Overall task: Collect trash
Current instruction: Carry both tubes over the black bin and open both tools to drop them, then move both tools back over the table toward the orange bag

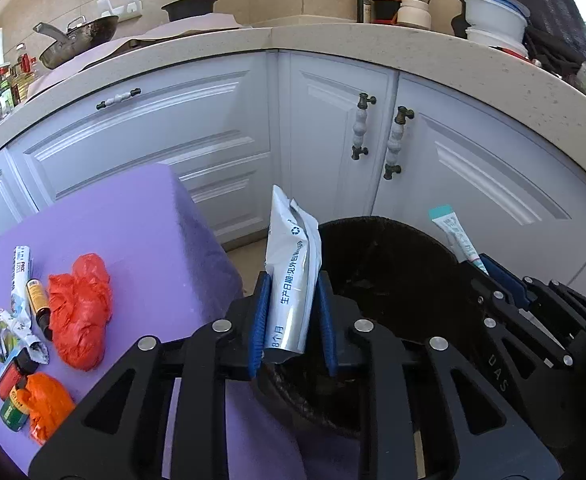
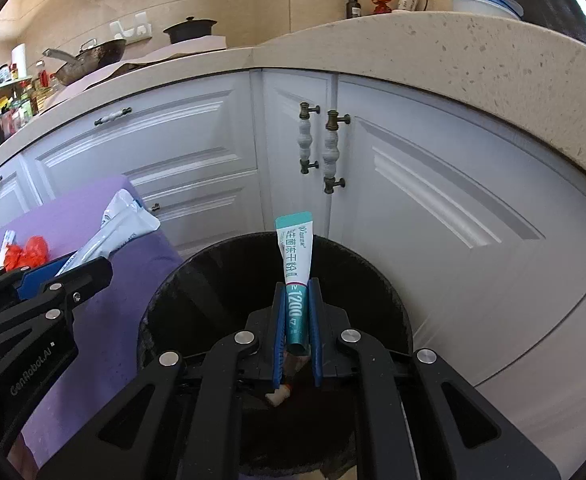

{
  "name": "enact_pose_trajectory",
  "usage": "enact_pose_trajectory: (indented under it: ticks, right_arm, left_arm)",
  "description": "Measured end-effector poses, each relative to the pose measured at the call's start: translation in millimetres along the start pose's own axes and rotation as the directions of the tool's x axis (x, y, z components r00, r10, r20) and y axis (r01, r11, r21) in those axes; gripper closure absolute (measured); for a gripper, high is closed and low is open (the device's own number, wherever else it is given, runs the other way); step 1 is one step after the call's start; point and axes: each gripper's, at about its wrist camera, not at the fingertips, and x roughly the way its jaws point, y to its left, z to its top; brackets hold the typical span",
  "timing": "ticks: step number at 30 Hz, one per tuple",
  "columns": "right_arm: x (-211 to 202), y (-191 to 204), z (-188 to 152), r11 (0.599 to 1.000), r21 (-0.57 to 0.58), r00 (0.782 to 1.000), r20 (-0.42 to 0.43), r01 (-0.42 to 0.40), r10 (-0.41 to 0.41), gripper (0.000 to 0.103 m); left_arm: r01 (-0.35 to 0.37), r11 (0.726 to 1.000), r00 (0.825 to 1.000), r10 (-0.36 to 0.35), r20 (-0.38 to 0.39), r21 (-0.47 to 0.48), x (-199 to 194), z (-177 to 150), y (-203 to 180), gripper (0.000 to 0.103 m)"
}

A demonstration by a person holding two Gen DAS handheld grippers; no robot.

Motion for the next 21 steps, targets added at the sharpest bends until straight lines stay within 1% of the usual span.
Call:
enact_pose_trajectory:
  ticks: [1, 2, 3, 5, 6, 10, 12, 15, 19, 21]
  right_arm:
    - [2, -2, 1, 1.0, 0.006, 1.0, -0.003, -0.007, 0.007, 0.087]
    - [5, -3, 2, 1.0, 0.012, 1.0, -0.01, -0.01, 0.01, 0.081]
    - [7, -4, 2, 1.0, 0.015, 1.0, -0.013, -0.01, 0.01, 0.074]
    - [7, -5, 2, 1.0, 0.019, 1.0, -0.01, 0.004, -0.003, 0.066]
    - [6, -5, 2, 1.0, 0.023, 1.0, -0.005, 0.008, -0.008, 0.065]
    - [3, -6, 4, 0.999, 0.03, 1.0, 0.002, 0.012, -0.012, 0.065]
    - [0, -4, 6, 1.0, 0.028, 1.0, 0.008, 0.011, -0.012, 0.065]
    - [-5, -1, 8, 1.0, 0.023, 1.0, 0.019, 0.01, -0.01, 0.065]
    - [-14, 2, 8, 1.0, 0.024, 1.0, 0.029, 0.003, -0.004, 0.064]
    - [-20, 6, 9, 1.0, 0.022, 0.999, 0.034, -0.004, 0.003, 0.064]
  left_arm:
    - [-0.001, 1.0, 1.0, 0.001, -0.005, -0.002, 2, 1, 0, 0.072]
    - [-0.002, 1.0, 1.0, 0.002, -0.007, -0.006, 4, 1, 0, 0.061]
    - [-0.003, 1.0, 1.0, 0.003, -0.006, -0.012, 5, 2, 1, 0.052]
    - [-0.004, 1.0, 1.0, 0.004, -0.005, -0.018, 6, 2, 1, 0.051]
    - [-0.004, 1.0, 1.0, 0.004, -0.006, -0.018, 6, 2, 1, 0.05]
    - [-0.002, 1.0, 1.0, 0.002, -0.003, -0.029, 2, 4, 6, 0.049]
    - [-0.005, 0.999, 1.0, 0.005, 0.009, -0.035, -4, 5, 9, 0.045]
    - [-0.005, 0.999, 1.0, 0.007, 0.021, -0.049, -14, 5, 18, 0.045]
    - [-0.018, 0.998, 0.999, 0.021, 0.039, -0.066, -30, 3, 32, 0.043]
    - [-0.034, 0.997, 0.998, 0.038, 0.047, -0.075, -41, -1, 41, 0.041]
